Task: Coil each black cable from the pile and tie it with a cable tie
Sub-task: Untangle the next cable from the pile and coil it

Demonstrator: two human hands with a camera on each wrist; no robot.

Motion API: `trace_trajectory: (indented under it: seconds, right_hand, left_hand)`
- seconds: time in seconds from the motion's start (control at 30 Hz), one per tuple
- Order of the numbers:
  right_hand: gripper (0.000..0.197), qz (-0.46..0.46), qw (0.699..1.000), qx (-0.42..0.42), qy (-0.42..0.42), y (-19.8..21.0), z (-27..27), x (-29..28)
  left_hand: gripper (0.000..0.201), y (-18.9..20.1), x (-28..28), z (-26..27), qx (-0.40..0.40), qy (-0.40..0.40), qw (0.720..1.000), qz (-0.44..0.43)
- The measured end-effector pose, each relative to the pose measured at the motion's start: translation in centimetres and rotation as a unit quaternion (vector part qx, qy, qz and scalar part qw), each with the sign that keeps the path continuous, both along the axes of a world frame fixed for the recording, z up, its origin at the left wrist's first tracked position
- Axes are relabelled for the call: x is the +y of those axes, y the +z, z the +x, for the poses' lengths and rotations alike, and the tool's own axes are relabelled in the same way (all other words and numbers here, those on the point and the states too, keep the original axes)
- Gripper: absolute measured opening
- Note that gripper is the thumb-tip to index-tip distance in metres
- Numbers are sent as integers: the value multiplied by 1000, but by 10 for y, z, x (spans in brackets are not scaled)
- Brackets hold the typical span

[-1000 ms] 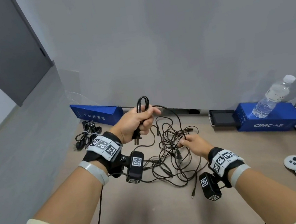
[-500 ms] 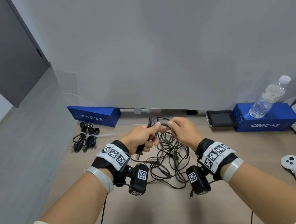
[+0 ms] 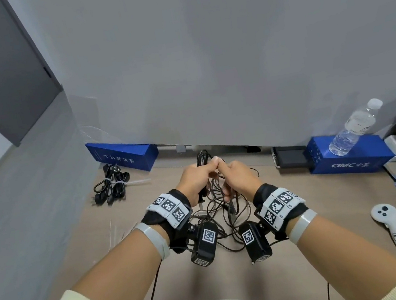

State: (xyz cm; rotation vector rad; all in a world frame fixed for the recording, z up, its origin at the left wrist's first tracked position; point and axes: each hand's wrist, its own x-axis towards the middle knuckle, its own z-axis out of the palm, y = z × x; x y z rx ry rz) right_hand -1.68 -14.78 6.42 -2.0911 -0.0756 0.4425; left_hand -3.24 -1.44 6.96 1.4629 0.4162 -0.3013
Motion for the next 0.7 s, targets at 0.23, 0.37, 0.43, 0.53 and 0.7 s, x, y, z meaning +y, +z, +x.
trace_trajectory:
  seconds: [0.23,0.37,0.43,0.53,0.7]
  right_hand:
    - [41,-21,994,-23,104,-35,-4,-34]
    - [38,-96,990,20,99,-59,3,-52]
    - [36,-122,987,26,105,-58,3,-51]
    - [36,-109,987,-4,116,-50,4,-49]
    - [30,9,993,-84,88,-21,11,-37]
  left_hand:
    - [35,34,24,18,-62,112,984,-126]
    - [38,44,35,25,-66,140,954,-257]
    - [39,44,39,26,-75,163,949,-259]
    - [38,46,49,27,-88,193,953,-217]
    - [37,22,67,29,-80,136,985,63]
